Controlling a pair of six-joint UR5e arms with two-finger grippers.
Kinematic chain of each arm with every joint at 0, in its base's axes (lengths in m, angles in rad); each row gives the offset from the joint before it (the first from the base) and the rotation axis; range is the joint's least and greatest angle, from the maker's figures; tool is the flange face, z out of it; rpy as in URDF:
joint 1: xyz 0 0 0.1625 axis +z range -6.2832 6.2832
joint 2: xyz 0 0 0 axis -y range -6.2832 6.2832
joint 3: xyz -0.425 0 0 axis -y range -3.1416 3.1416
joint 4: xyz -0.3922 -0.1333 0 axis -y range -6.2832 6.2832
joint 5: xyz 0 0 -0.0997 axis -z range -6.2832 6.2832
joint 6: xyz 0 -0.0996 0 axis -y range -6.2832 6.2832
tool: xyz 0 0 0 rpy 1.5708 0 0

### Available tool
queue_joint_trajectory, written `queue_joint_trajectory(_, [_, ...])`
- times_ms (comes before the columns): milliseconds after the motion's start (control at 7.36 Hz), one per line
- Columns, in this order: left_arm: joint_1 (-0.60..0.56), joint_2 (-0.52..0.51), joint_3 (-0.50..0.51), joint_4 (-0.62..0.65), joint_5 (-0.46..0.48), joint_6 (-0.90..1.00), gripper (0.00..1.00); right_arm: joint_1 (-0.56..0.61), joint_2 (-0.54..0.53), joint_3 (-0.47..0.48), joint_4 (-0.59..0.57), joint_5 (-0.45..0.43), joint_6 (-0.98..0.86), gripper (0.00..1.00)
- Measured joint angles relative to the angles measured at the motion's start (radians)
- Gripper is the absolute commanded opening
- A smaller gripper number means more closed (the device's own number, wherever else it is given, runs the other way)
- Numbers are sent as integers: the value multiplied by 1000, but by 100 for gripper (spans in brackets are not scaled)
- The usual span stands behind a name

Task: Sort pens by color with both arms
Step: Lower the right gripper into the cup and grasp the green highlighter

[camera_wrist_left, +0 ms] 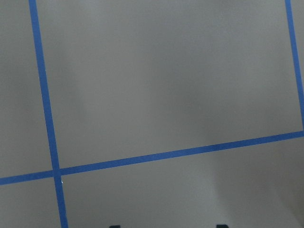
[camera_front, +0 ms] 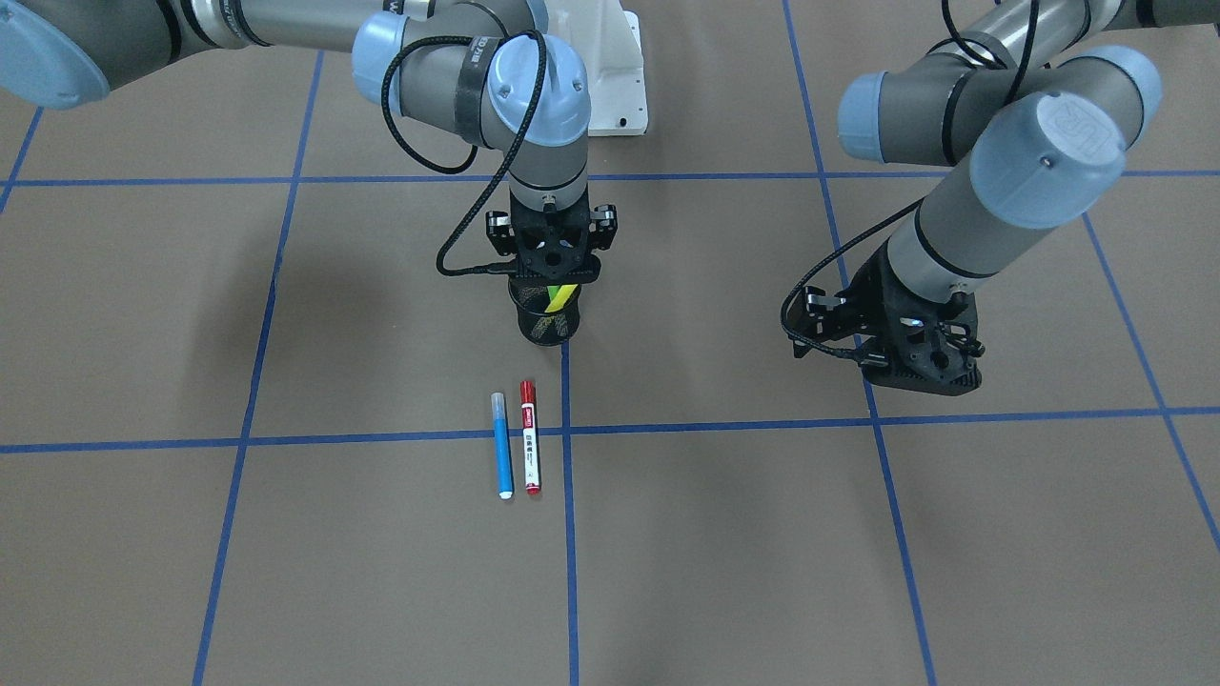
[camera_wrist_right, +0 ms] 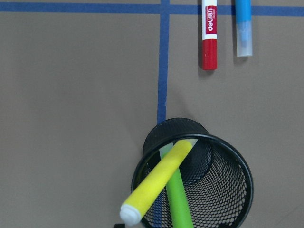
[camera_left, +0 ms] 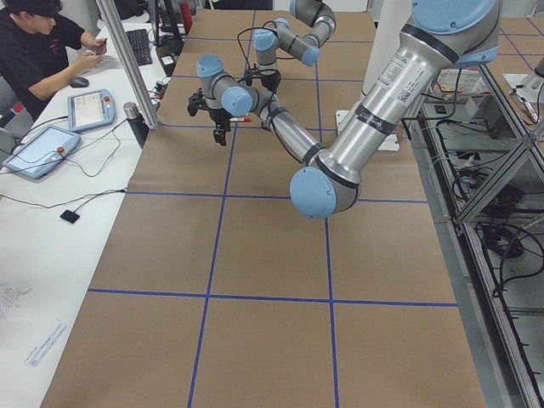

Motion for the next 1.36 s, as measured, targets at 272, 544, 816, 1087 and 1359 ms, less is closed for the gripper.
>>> queue_joint_trajectory(272, [1, 3, -1, -1, 0, 0, 74, 0, -5, 2, 0, 2, -19, 49])
queue_joint_trajectory(544, [1, 3, -1, -2, 0, 0, 74, -1, -5, 7, 0, 2, -22, 42])
queue_joint_trajectory(816, [1, 3, -1, -2, 0, 1, 74, -2, -6, 9, 0, 2, -22, 42])
queue_joint_trajectory(1087, [2, 4, 0, -2, 0, 0, 74, -7, -7, 10, 0, 1, -22, 45])
queue_joint_trajectory(1359, [3, 5, 1, -2, 1, 0, 74, -12, -10, 11, 0, -1, -22, 42])
